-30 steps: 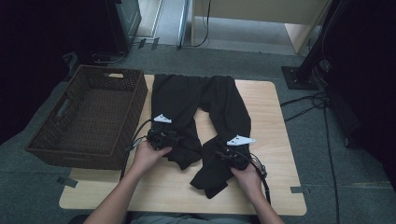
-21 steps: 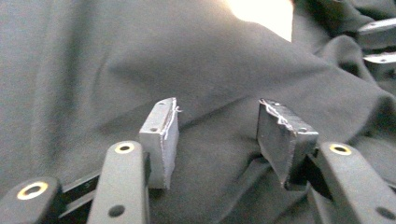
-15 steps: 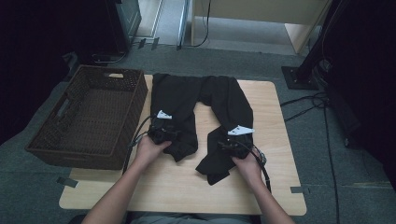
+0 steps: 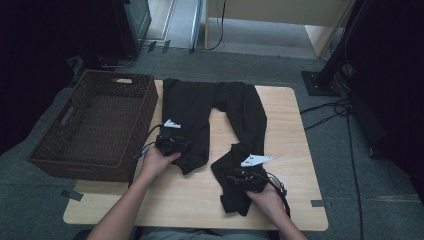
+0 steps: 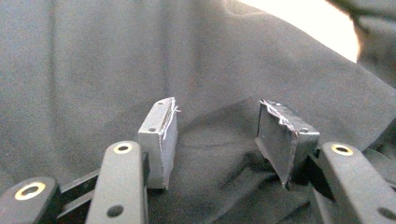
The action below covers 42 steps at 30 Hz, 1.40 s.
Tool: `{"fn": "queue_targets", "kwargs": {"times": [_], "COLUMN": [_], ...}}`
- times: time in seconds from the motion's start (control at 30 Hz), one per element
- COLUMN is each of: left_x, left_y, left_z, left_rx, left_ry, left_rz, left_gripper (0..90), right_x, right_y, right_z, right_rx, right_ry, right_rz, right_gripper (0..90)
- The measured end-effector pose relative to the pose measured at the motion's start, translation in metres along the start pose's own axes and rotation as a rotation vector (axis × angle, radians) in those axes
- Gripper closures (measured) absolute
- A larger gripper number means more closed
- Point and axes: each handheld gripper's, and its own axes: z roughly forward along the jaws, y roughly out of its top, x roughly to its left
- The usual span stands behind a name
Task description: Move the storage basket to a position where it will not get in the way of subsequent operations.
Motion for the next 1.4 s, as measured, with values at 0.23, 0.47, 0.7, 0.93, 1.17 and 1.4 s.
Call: {"fn": "queue_targets", "kwargs": {"times": [0.23, 0.47, 0.7, 0.93, 1.17, 1.4], "left_x": [-0.001, 0.001, 0.000, 0.000, -0.001, -0.001], "left_y": [-0.001, -0.002, -0.002, -0.002, -0.002, -0.002], "left_z": [0.000, 0.000, 0.000, 0.000, 0.000, 0.000], "left_rx": [-0.003, -0.009, -0.010, -0.010, -0.011, -0.012], "left_ry": [0.002, -0.008, -0.003, -0.001, 0.002, 0.002], "left_rz": [0.001, -0.002, 0.000, 0.003, 0.000, -0.001], "left_gripper": [46.8, 46.9, 46.8, 46.8, 46.8, 46.9], "right_x": [-0.007, -0.033, -0.028, -0.008, 0.014, 0.007], "right_y": [0.019, 0.038, 0.038, 0.034, 0.032, 0.039], "right_z": [-0.012, 0.019, 0.038, 0.036, 0.036, 0.023], "right_rx": [-0.126, -0.086, -0.100, -0.074, -0.019, -0.100], "right_ry": [-0.116, -0.237, -0.293, -0.186, -0.078, -0.069], "right_rz": [-0.011, 0.041, 0.005, -0.037, -0.102, -0.089], "right_gripper": [50.9, 45.1, 57.5, 85.4, 84.6, 62.7]}}
